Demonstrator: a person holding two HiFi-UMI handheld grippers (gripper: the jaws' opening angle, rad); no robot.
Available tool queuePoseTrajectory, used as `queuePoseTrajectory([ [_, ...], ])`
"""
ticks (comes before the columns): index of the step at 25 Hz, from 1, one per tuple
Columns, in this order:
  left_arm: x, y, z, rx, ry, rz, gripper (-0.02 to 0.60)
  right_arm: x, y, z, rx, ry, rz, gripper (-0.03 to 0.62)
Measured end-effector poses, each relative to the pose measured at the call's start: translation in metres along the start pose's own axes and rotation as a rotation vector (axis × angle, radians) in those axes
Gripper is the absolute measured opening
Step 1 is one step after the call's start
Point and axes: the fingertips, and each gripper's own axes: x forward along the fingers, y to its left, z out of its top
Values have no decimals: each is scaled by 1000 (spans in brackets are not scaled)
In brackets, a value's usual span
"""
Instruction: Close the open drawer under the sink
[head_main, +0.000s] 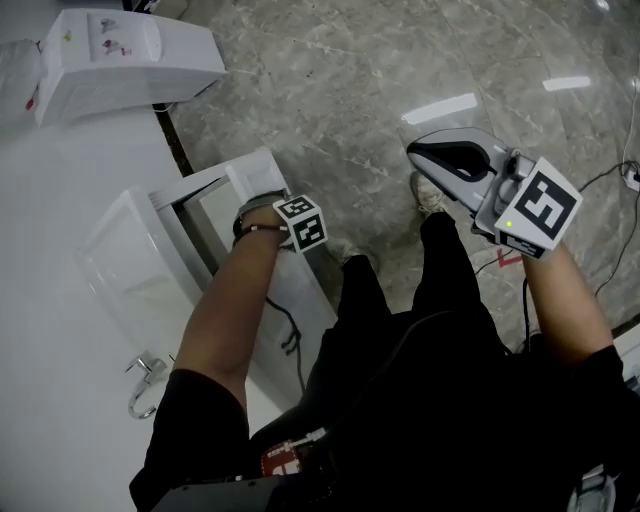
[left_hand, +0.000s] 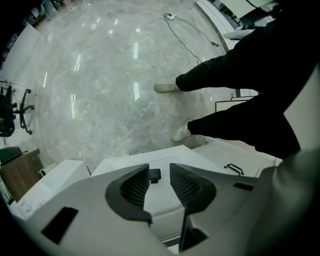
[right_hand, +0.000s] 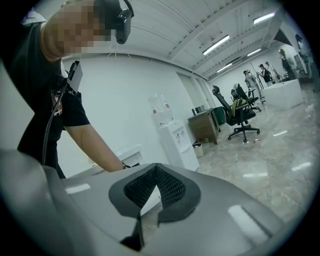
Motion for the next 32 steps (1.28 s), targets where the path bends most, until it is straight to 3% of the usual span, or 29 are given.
queuePoseTrajectory([
  [3, 5, 6, 0, 0, 34, -20, 114, -10, -18, -12, 13, -19, -14, -3],
  [12, 42, 13, -10, 147, 239, -11, 126, -23, -34, -40, 63, -30, -40, -3],
  [21, 60, 9, -25, 189, 418, -14, 126, -25, -43, -57, 89, -24, -47, -3],
  [32, 68, 6, -50, 160, 409, -35, 124, -6, -38, -52, 89, -8, -30, -3],
])
